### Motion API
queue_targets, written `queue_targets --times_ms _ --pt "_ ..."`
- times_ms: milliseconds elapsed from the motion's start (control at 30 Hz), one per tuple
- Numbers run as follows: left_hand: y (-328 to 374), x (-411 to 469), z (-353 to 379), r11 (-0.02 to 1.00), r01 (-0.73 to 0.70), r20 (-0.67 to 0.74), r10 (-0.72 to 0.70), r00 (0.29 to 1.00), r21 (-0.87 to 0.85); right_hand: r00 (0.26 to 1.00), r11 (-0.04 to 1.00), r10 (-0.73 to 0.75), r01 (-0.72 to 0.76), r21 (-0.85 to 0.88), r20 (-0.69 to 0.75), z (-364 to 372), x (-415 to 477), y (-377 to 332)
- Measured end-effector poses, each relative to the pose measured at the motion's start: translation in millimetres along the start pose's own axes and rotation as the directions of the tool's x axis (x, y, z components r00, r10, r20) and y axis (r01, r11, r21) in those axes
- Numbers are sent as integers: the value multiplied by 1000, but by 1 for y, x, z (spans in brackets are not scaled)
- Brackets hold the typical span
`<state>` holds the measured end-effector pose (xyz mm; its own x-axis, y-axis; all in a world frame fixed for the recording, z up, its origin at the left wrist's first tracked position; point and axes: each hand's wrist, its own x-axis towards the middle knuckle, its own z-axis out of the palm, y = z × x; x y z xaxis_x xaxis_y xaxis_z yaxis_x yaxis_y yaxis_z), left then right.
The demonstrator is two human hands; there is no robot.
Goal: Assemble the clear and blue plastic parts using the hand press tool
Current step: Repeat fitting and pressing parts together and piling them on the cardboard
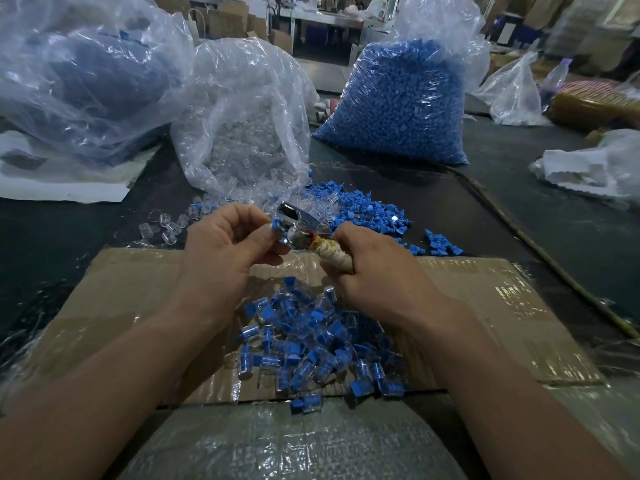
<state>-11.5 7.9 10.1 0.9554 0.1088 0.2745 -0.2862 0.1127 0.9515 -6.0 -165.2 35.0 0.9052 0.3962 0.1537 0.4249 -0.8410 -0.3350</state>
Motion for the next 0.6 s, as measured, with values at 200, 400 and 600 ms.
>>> queue_targets --times_ms 200,400,600 --pt "3 -3 2 999 -1 -21 2 1000 46 1000 1000 -3 3 -17 -13 2 2 -1" --pt "8 -5 3 995 5 -26 -2 1000 104 999 1000 19 -19 -18 -33 5 3 -2" --pt "10 -5 4 994 25 -42 -20 999 111 998 1000 -4 2 -31 -62 7 4 1"
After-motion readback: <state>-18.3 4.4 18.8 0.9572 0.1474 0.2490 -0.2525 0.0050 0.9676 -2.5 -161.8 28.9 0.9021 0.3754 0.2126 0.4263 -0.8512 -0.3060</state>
